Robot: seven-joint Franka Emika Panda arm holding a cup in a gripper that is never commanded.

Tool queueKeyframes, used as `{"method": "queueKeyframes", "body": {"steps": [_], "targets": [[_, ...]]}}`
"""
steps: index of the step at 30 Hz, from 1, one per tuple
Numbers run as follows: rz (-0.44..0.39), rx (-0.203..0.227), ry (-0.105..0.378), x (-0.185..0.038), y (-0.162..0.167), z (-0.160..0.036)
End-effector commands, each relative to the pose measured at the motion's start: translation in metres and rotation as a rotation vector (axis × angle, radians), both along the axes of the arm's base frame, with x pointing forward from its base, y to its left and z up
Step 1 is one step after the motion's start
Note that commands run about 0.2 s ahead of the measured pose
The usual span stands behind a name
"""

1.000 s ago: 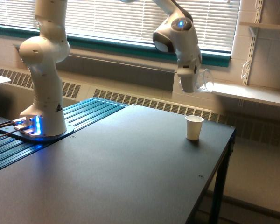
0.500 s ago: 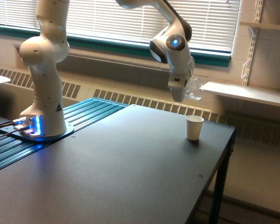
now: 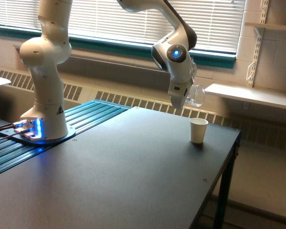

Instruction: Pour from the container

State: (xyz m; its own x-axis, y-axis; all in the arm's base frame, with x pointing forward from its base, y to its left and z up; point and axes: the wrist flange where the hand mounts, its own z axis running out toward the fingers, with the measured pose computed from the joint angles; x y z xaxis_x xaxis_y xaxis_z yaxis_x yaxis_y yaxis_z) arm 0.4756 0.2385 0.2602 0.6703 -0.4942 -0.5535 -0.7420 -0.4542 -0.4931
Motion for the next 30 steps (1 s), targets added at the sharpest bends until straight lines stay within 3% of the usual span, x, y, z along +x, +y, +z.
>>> {"method": "queueKeyframes", "body": {"steps": [1, 16, 26, 30], "targets": [[-0.074, 0.019, 0.009, 0.011, -0.032, 0.003], [-0.118, 0.070, 0.085, -0.002, -0.045, -0.007], [-0.095, 0.071, 0.085, -0.006, -0.032, -0.001], [-0.095, 0.115, 0.107, -0.013, -0.020, -0.004]]}}
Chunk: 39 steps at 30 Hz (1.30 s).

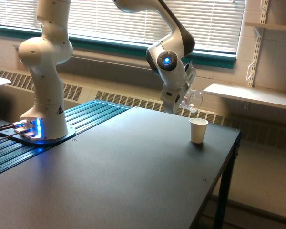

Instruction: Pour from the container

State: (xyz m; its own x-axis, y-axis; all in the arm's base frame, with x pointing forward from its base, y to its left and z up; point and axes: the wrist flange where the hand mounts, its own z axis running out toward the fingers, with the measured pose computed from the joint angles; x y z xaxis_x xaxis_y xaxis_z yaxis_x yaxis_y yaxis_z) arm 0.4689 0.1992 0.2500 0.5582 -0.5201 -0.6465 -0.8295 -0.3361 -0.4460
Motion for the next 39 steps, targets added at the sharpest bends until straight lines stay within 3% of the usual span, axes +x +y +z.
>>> {"method": "queueKeyframes", "body": {"steps": [1, 12, 27, 39], "targets": [[0.007, 0.054, 0.016, -0.007, 0.020, 0.005], [-0.054, 0.111, 0.086, -0.021, 0.020, -0.004], [-0.119, 0.121, 0.094, -0.018, 0.008, -0.003], [-0.114, 0.091, 0.113, -0.015, 0.008, -0.007]]}}
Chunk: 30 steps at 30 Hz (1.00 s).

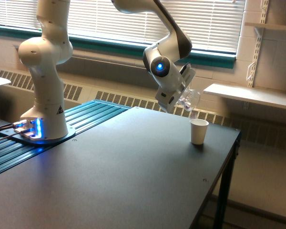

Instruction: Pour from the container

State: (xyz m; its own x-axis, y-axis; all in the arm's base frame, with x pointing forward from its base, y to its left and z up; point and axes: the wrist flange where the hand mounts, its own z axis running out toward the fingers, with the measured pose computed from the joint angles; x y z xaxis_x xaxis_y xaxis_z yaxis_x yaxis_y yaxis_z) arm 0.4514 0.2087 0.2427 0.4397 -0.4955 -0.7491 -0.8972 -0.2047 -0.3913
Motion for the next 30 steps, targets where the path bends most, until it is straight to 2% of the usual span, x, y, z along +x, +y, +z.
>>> {"method": "queueKeyframes", "body": {"steps": [1, 9, 30], "targets": [[-0.012, -0.018, 0.021, 0.002, -0.001, -0.001], [0.002, -0.007, 0.026, 0.002, 0.008, -0.002], [-0.035, 0.022, 0.033, 0.003, 0.008, -0.001]]}}
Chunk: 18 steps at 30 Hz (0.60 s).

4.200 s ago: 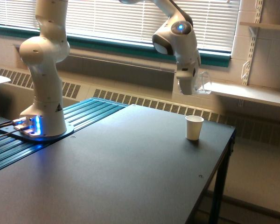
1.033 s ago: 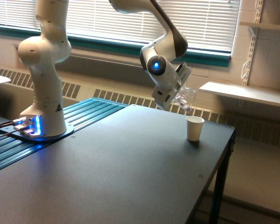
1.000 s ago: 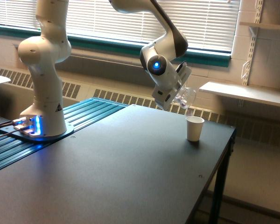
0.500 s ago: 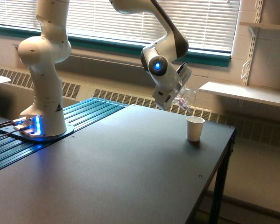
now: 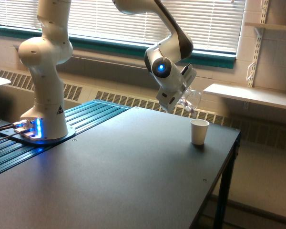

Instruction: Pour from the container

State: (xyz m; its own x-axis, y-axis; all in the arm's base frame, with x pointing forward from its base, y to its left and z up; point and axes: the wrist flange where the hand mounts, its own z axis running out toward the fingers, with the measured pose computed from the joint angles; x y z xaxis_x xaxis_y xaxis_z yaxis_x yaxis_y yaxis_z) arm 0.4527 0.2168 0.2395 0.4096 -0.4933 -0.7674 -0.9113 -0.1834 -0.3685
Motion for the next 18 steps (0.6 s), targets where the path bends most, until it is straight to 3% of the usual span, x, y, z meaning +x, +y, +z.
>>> {"method": "queueKeyframes", "body": {"steps": [1, 18], "targets": [[-0.020, 0.010, 0.006, 0.0014, -0.0006, 0.0017], [-0.047, 0.037, 0.020, 0.0018, -0.0032, 0.0016]]}}
